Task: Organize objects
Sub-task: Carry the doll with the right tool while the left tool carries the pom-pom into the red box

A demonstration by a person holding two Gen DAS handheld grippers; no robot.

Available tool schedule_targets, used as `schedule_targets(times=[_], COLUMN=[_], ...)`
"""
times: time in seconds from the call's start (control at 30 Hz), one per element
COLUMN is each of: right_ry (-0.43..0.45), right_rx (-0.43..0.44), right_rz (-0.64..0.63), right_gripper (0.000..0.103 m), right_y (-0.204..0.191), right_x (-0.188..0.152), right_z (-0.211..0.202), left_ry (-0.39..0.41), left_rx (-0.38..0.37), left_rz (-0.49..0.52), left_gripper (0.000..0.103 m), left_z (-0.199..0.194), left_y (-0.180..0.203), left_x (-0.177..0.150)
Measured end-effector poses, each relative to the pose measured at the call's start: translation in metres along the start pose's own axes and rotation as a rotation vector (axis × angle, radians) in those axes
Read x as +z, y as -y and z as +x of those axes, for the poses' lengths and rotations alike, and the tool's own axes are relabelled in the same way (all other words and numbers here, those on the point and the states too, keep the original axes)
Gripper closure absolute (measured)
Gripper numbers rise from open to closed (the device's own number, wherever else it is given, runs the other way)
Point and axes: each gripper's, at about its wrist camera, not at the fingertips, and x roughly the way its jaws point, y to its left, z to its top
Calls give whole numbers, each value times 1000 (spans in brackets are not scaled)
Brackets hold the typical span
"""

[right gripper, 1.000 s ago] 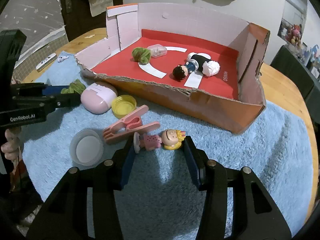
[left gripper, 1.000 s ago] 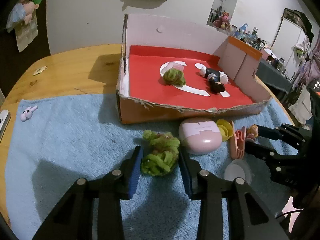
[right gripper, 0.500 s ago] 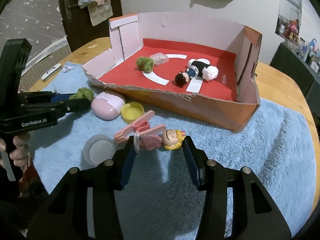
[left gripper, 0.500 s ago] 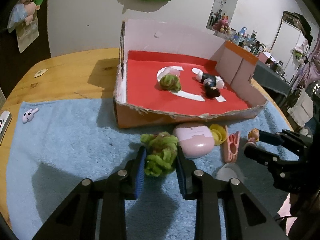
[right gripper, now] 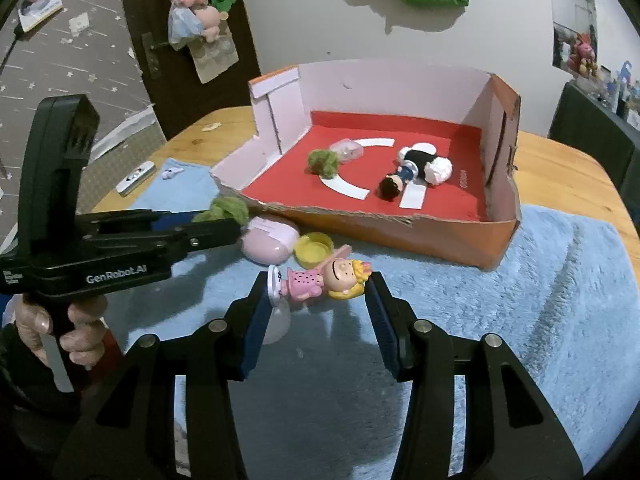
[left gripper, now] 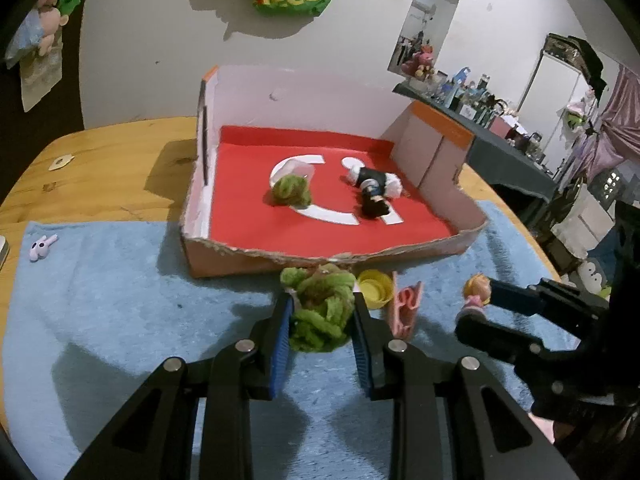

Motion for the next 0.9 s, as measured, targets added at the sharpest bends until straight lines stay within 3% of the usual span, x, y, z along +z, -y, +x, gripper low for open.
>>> schedule_targets(times=[0.33, 0.9], right_ry=[19, 47], right_rx=[32, 6], right_rz=[2, -41], right_gripper=[58, 58], right_y=[-1, 2], right_x=[6, 33], right_z=[-5, -4], left_ry=[18, 39], left_rx=[-13, -34], left_rz=[21, 54], left_gripper=[74, 74], left_z=[1, 6], left_y=[10, 17], left_x=[5, 31])
